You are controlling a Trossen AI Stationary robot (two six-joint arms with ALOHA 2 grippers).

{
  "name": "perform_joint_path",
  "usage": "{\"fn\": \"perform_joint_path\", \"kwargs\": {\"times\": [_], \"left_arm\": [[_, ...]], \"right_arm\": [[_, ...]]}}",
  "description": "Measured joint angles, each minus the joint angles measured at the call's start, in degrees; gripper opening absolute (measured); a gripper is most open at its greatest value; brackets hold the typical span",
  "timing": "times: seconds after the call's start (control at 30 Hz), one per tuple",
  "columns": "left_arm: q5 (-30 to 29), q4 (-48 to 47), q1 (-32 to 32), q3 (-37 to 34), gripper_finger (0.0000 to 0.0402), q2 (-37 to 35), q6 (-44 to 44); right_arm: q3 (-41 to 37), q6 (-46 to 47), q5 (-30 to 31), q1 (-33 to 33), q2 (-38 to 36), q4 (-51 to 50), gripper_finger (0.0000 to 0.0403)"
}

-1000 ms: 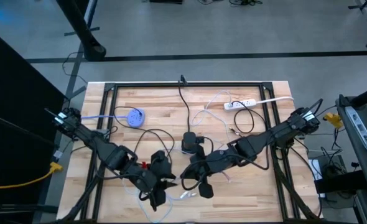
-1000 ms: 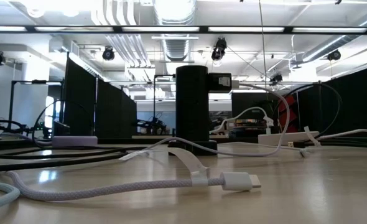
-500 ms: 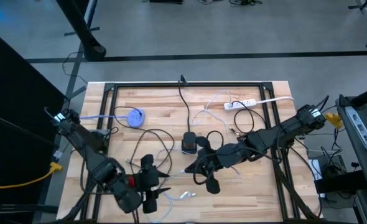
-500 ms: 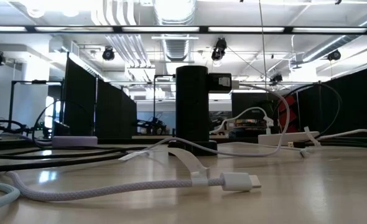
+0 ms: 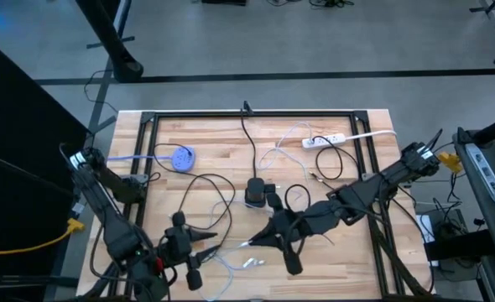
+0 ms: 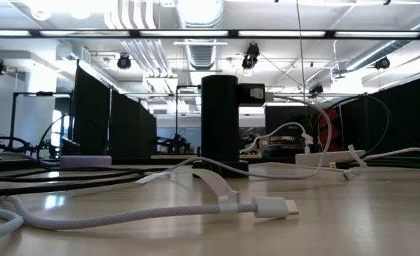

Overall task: Insert USB
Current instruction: Insert the green charger cable into the violet outlet extension

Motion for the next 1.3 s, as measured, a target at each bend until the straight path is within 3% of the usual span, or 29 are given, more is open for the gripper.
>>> {"fn": "perform_joint_path", "kwargs": {"times": [0.17, 0.43, 0.67, 1.1, 1.3], "left_arm": [[-0.73, 16.16, -0.12, -4.91, 0.0137, 0.04, 7.68], [-3.85, 20.52, -0.44, -4.59, 0.0151, -0.02, 12.70], [4.41, 35.00, -0.19, -4.01, 0.0170, 0.10, 27.37], [4.37, 36.51, 2.66, -4.05, 0.0248, 0.17, 31.21], [4.82, 41.98, 3.21, -4.11, 0.0254, 0.22, 39.10]], "right_arm": [[-0.02, -0.46, -1.04, 0.15, 1.07, 1.48, 0.0002], [-0.07, 1.63, -4.25, 0.19, 3.71, 1.66, 0.0002], [-0.07, 0.35, -1.63, -0.01, 4.57, 4.75, 0.0002], [-0.07, -1.04, -1.50, 0.00, 4.57, 11.04, 0.0002], [-0.07, -4.53, -0.90, 0.28, 4.57, 16.51, 0.0002]]}}
